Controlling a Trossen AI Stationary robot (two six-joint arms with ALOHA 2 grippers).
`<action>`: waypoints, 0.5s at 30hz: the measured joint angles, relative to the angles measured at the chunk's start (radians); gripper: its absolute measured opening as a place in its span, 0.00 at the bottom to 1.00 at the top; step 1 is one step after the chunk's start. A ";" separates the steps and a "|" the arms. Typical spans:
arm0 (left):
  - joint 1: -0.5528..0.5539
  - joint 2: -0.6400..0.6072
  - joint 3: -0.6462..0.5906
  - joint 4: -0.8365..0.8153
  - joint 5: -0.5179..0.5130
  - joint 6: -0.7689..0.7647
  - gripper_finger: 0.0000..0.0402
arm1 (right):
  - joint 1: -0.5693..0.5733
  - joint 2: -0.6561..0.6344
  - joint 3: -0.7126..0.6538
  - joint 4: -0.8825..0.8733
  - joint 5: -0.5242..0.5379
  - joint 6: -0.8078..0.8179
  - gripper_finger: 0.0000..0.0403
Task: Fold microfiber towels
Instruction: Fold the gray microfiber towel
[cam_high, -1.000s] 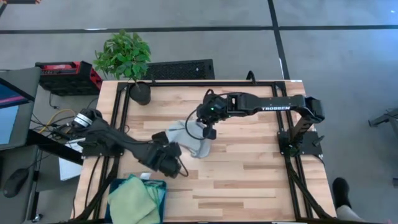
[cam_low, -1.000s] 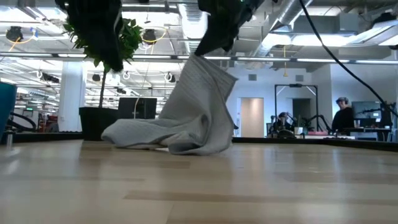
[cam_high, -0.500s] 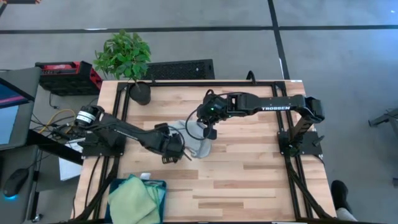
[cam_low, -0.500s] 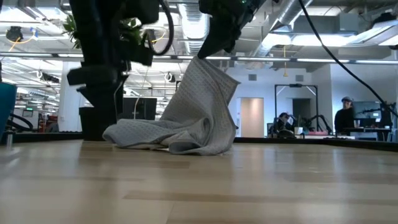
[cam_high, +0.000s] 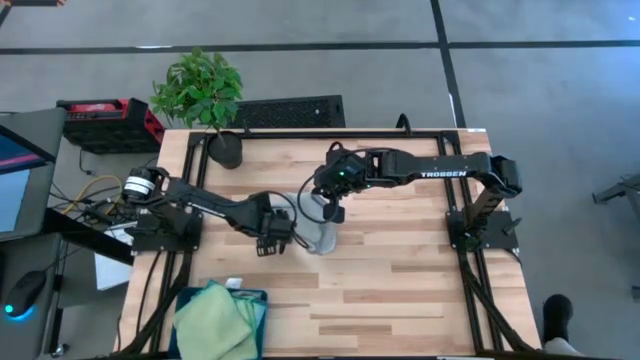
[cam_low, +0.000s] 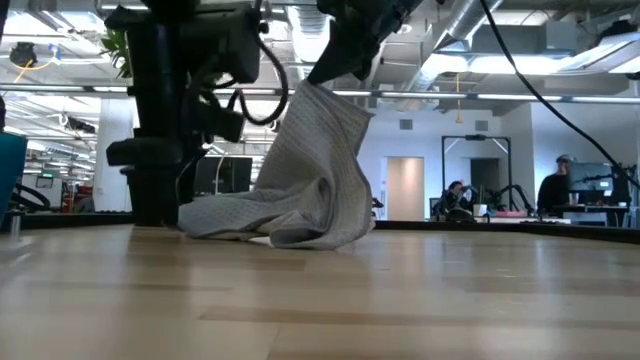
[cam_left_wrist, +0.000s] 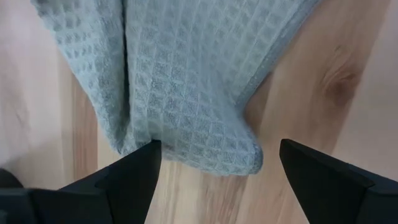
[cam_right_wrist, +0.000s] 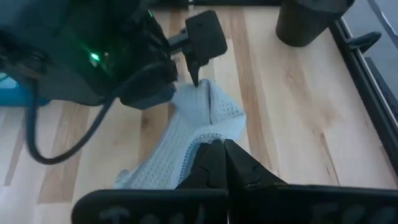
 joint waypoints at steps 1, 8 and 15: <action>0.002 0.000 -0.011 0.006 0.000 0.000 0.80 | 0.000 0.000 0.000 0.004 0.000 0.000 0.01; 0.003 0.000 -0.035 0.010 -0.095 -0.040 0.80 | 0.000 0.000 0.000 0.008 0.000 0.000 0.01; 0.006 0.000 -0.035 -0.002 -0.259 -0.035 0.80 | 0.000 0.000 0.000 0.008 0.000 0.000 0.01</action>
